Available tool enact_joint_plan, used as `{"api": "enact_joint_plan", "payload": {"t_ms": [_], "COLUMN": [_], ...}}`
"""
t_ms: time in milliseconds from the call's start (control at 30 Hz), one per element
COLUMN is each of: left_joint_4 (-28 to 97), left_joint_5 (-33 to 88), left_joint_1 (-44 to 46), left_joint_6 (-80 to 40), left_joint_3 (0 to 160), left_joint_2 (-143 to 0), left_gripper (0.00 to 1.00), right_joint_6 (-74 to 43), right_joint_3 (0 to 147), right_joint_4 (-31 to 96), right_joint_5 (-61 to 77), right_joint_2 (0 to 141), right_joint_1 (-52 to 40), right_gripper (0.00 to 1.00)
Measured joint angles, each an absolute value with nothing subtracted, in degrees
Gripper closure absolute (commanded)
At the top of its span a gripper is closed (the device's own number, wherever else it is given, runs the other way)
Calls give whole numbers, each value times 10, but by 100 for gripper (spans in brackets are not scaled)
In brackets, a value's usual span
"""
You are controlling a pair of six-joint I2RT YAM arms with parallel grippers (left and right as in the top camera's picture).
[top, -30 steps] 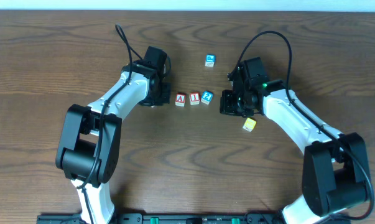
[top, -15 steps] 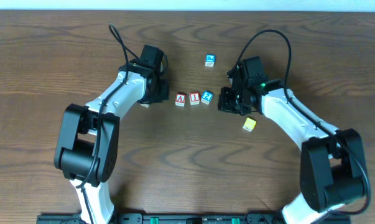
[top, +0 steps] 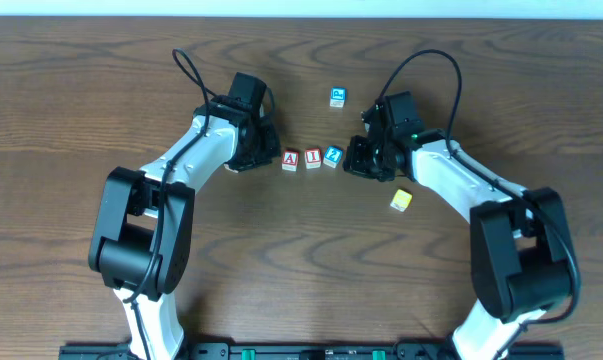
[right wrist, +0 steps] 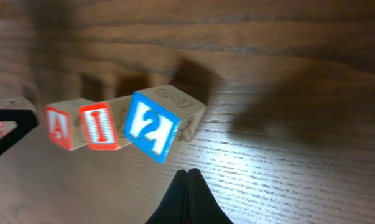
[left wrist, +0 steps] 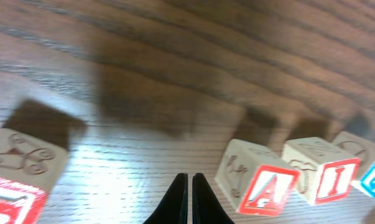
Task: Spell out Ai2
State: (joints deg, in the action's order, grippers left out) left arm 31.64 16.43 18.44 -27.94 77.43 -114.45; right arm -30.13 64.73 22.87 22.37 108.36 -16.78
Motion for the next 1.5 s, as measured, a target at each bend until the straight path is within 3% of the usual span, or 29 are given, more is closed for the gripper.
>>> {"api": "enact_joint_plan", "payload": {"t_ms": [1500], "left_joint_4": [264], "left_joint_5": [225], "left_joint_1": [199], "left_joint_6": [-351], "left_joint_3": [774], "left_joint_2": [-1181], "left_gripper": [94], "right_joint_6": [-342], "right_joint_3": [647], "right_joint_4": [130], "right_joint_5": [278], "right_joint_2": [1133], "right_joint_1": [-149], "right_gripper": [98]}}
